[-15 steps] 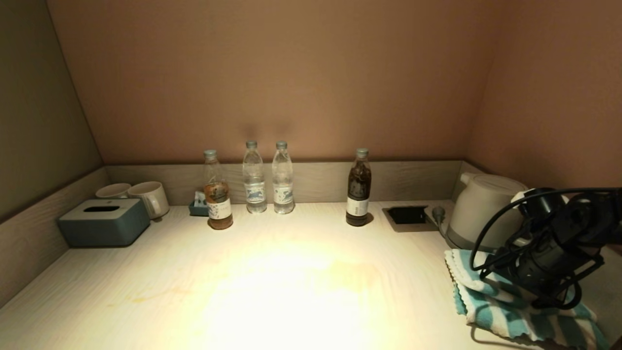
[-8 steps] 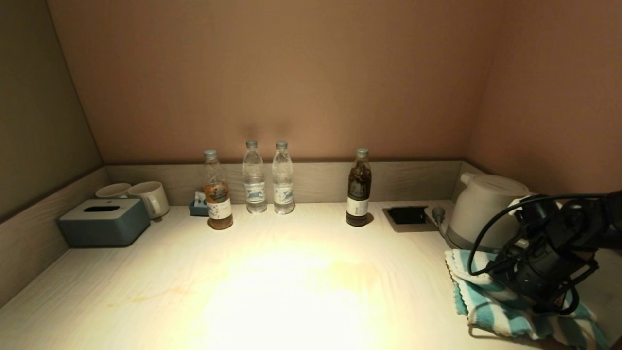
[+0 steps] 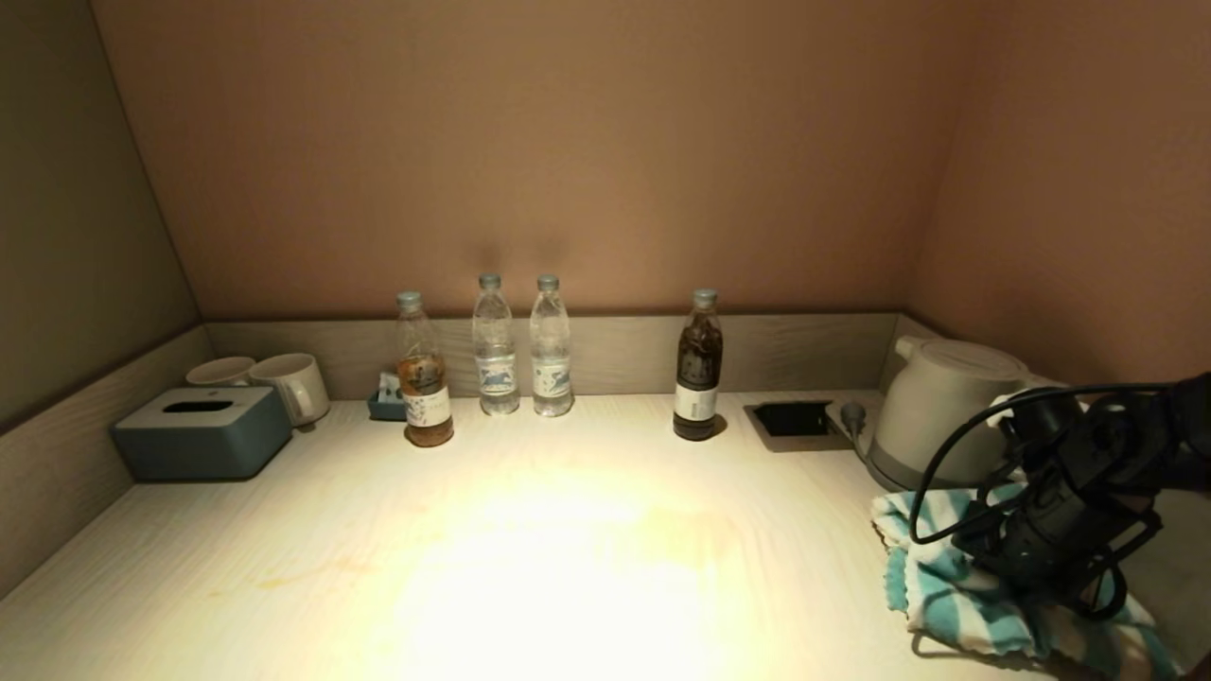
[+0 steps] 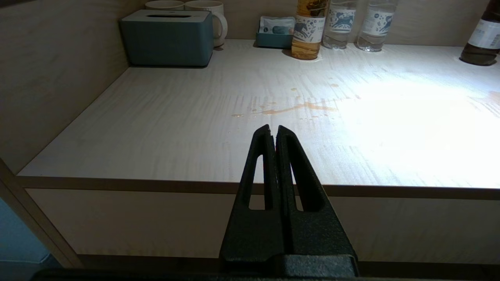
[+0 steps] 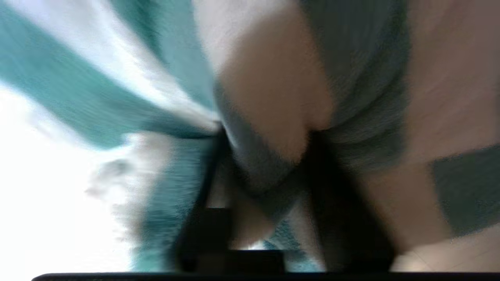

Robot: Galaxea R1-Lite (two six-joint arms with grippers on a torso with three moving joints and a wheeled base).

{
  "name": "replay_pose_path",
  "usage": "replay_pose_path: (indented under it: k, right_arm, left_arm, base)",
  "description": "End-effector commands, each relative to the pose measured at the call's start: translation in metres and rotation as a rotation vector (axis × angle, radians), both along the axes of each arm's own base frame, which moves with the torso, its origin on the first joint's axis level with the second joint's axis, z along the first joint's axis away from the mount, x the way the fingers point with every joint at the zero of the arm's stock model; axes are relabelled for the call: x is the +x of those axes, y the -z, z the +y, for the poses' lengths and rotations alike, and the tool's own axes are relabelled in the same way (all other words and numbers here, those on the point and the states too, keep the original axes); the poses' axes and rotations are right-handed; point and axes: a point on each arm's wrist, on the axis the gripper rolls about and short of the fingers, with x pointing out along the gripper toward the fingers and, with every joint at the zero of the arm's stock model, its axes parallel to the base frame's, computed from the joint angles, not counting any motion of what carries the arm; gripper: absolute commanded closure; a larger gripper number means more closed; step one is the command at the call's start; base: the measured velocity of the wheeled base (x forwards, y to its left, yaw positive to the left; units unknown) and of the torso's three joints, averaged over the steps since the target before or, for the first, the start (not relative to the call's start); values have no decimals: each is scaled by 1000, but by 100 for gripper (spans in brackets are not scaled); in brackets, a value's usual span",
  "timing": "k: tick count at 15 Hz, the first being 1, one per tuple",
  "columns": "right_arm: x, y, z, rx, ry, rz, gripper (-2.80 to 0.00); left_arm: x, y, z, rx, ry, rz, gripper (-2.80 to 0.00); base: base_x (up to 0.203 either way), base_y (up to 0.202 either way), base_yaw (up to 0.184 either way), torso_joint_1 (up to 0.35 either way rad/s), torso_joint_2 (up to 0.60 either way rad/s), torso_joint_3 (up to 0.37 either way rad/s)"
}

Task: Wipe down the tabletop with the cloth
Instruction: Pick up the tablecloth, then sweep the stains on the table

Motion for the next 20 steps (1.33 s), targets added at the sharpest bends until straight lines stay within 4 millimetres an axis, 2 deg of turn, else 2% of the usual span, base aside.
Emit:
replay_pose_path:
  k: [1, 5, 7, 10, 12, 15, 18, 20]
  right_arm:
    - [-1, -4, 3, -3, -7, -15, 0]
    - [-2, -14, 9, 44, -39, -55, 0]
    - [-8, -34, 17, 113, -91, -134, 0]
    - [-18, -67, 43, 99, -190, -244, 0]
    - [-19, -72, 47, 96, -208, -264, 0]
    - [-12, -110, 79, 87, -335, -402, 0]
    - [-7, -107, 85, 91, -357, -395, 0]
    - [9, -87, 102, 108, -409, -335, 0]
  left_arm:
    - [0, 0, 0, -1, -1, 2, 0]
    - [0, 0, 0, -1, -1, 2, 0]
    - [0, 0, 0, -1, 1, 2, 0]
    - [0, 0, 0, -1, -1, 2, 0]
    - [0, 0, 0, -1, 1, 2, 0]
    - [0, 0, 0, -1, -1, 2, 0]
    - [0, 0, 0, -1, -1, 2, 0]
    - [0, 0, 0, -1, -1, 2, 0]
  base:
    - [0, 0, 0, 0, 0, 0]
    - [0, 0, 0, 0, 0, 0]
    - [0, 0, 0, 0, 0, 0]
    - [0, 0, 0, 0, 0, 0]
    - [0, 0, 0, 0, 0, 0]
    - [0, 0, 0, 0, 0, 0]
    - [0, 0, 0, 0, 0, 0]
    - [0, 0, 0, 0, 0, 0]
